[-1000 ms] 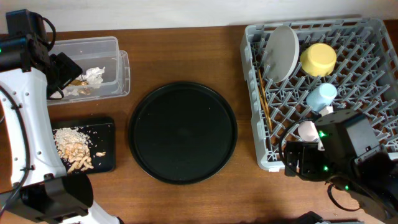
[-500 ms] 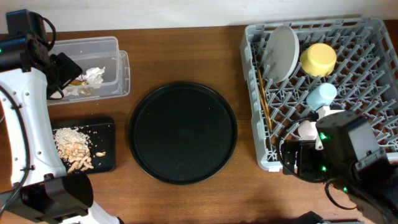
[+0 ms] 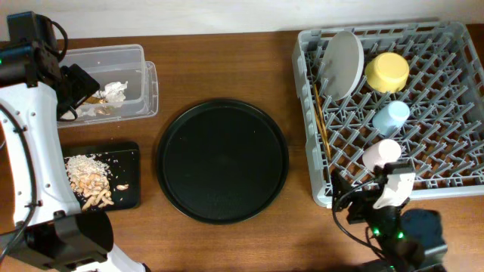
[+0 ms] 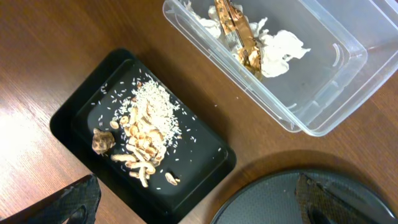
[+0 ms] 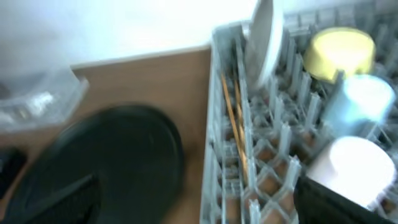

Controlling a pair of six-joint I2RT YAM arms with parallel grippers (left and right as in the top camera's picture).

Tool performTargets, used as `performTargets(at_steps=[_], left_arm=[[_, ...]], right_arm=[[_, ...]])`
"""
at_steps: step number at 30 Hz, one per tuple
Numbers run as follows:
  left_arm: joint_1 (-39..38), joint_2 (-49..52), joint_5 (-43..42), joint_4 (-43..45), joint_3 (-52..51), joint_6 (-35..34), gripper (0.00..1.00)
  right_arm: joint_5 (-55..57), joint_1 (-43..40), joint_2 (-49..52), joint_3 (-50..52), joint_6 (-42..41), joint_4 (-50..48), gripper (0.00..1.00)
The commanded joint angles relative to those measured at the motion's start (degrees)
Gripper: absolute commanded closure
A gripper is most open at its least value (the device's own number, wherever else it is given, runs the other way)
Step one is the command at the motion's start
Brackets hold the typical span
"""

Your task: Sort waste into correct bins and load items into the dishwasher rack

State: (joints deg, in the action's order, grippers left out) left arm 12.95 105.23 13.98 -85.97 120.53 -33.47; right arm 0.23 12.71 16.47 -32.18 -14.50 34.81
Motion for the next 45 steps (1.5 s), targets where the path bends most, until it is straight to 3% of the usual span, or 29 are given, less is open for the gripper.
performTargets(at_steps=[1, 6, 12, 17, 26, 45], left_arm=[[0.2, 0.3, 0.4, 0.0, -0.3, 0.3, 0.01], [0.2, 0.3, 0.4, 0.0, -0.3, 0.3, 0.01], [0.2, 0.3, 0.4, 0.0, -0.3, 0.3, 0.01], [0.2, 0.3, 0.4, 0.0, -0.3, 0.3, 0.01], [0.2, 0.3, 0.4, 0.0, -0.3, 0.3, 0.01], [0.2, 0.3, 0.4, 0.0, -0.3, 0.3, 0.01]], right_arm=[[-1.5, -0.5, -7.7, 10.6, 0.8, -8.3, 0.02], [-2.8, -3.8, -15.8, 22.7, 0.8, -21.7, 0.02], [-3.2, -6.3, -16.3, 31.8, 0.8, -36.5, 0.02], [-2.1, -9.1, -16.3, 31.9, 1.4, -36.0, 0.02], [-0.4, -11.0, -16.3, 31.9, 11.5, -30.3, 0.02], [-0.4, -11.0, -16.3, 31.9, 11.1, -30.3, 0.01]])
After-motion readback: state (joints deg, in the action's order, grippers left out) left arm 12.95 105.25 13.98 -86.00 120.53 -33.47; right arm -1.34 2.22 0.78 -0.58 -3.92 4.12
